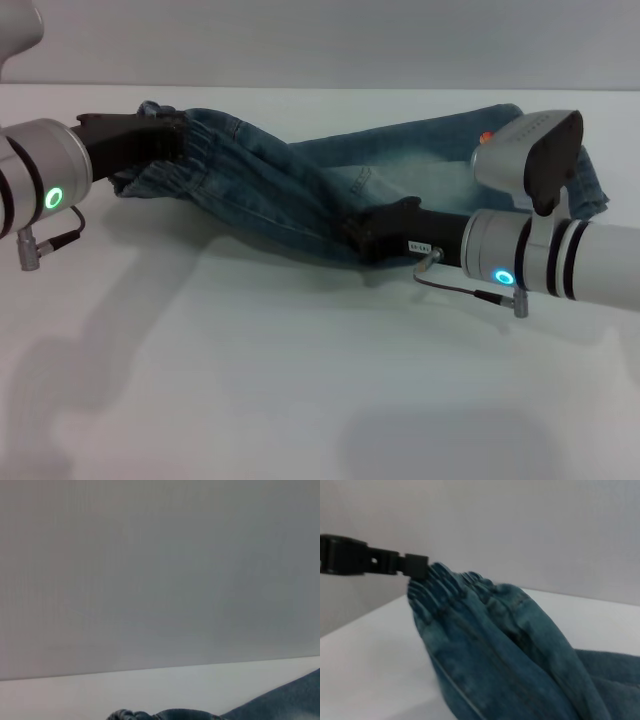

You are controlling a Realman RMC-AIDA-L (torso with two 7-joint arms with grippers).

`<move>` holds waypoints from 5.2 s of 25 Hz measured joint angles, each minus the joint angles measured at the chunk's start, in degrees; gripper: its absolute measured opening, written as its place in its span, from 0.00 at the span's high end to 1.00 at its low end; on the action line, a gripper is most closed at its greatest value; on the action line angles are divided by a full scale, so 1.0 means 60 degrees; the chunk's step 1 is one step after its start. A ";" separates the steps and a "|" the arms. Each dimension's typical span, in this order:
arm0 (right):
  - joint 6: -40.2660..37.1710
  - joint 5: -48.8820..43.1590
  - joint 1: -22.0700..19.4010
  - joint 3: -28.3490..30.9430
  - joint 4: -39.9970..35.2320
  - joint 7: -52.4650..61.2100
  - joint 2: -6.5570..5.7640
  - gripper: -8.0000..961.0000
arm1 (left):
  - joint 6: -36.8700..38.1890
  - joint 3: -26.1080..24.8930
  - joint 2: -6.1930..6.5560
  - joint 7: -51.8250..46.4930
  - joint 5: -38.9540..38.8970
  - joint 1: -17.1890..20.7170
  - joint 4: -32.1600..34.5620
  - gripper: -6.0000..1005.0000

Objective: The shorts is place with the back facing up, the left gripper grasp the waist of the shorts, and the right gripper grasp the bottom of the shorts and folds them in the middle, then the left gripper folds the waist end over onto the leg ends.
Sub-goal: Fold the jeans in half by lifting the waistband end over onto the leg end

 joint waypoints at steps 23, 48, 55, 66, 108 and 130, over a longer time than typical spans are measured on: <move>-0.3441 -0.0966 0.0980 0.1337 0.0652 -0.1141 -0.0143 0.98 | -0.0041 0.0400 0.0029 0.0107 -0.0071 0.0781 -0.1163 0.98; -0.2055 0.0687 -0.0686 -0.1265 -0.1242 -0.0702 0.0000 0.97 | 0.0084 0.0506 0.0001 0.0212 -0.0038 0.0506 -0.1184 0.98; -0.2427 0.0692 -0.0873 -0.0434 -0.1381 -0.0869 -0.0095 0.97 | 0.0094 0.0454 0.0010 0.0207 -0.0021 0.0496 -0.1086 0.98; -0.1493 0.0719 -0.1542 -0.0679 -0.2026 -0.0799 -0.0048 0.97 | 0.0304 0.0404 0.0029 0.0215 -0.0011 0.0420 -0.0765 0.98; -0.3179 0.0822 0.1302 0.1345 0.1421 -0.2581 -0.0077 0.96 | 0.0108 0.0491 0.0053 0.0480 -0.0133 0.0709 -0.2305 0.98; -0.2166 0.1993 -0.0079 -0.0068 0.0570 -0.2203 -0.0049 0.95 | 0.0217 0.0491 0.0058 0.1009 -0.0583 0.0810 -0.2875 0.98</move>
